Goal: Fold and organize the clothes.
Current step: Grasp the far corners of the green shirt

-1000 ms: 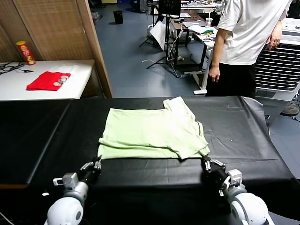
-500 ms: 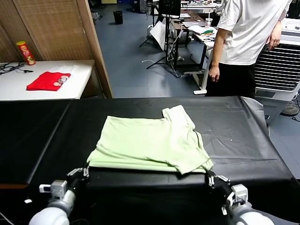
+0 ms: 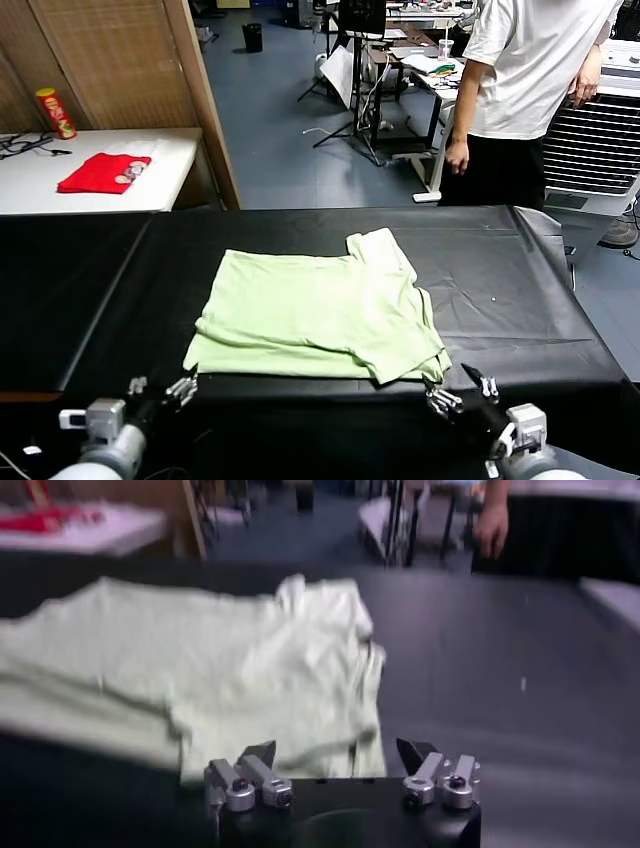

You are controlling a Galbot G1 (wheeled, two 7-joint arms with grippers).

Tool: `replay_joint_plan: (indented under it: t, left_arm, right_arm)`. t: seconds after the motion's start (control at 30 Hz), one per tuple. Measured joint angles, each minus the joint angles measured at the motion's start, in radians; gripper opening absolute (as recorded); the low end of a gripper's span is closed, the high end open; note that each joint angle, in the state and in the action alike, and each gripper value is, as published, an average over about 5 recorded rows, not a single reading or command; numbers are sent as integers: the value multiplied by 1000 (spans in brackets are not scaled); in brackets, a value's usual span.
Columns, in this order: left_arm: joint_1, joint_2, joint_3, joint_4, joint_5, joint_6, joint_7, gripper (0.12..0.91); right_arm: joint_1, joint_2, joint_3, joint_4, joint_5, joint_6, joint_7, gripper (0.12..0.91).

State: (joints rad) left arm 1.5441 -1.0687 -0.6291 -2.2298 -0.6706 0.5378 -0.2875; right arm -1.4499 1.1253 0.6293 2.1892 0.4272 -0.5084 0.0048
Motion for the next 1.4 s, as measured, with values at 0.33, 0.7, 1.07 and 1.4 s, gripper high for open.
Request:
replay_joint_plan:
  t: [0.33, 0.7, 1.07, 1.4]
  left_arm:
    - [-382, 44, 205, 223, -85, -2, 7, 798]
    - [-750, -7, 401, 642, -87, -3, 59, 798]
    - [-899, -54, 437, 896, -57, -8, 77, 798]
    - [-919, -54, 440, 959, -56, -11, 130, 722]
  right_arm:
    - [426, -28, -201, -346, 52, 12, 74, 798]
    - [789, 43, -393, -780, 24, -59, 39, 798]
    - [950, 156, -443, -1019, -8, -83, 4, 798]
    - [964, 195, -433, -1079, -5, -91, 3, 618]
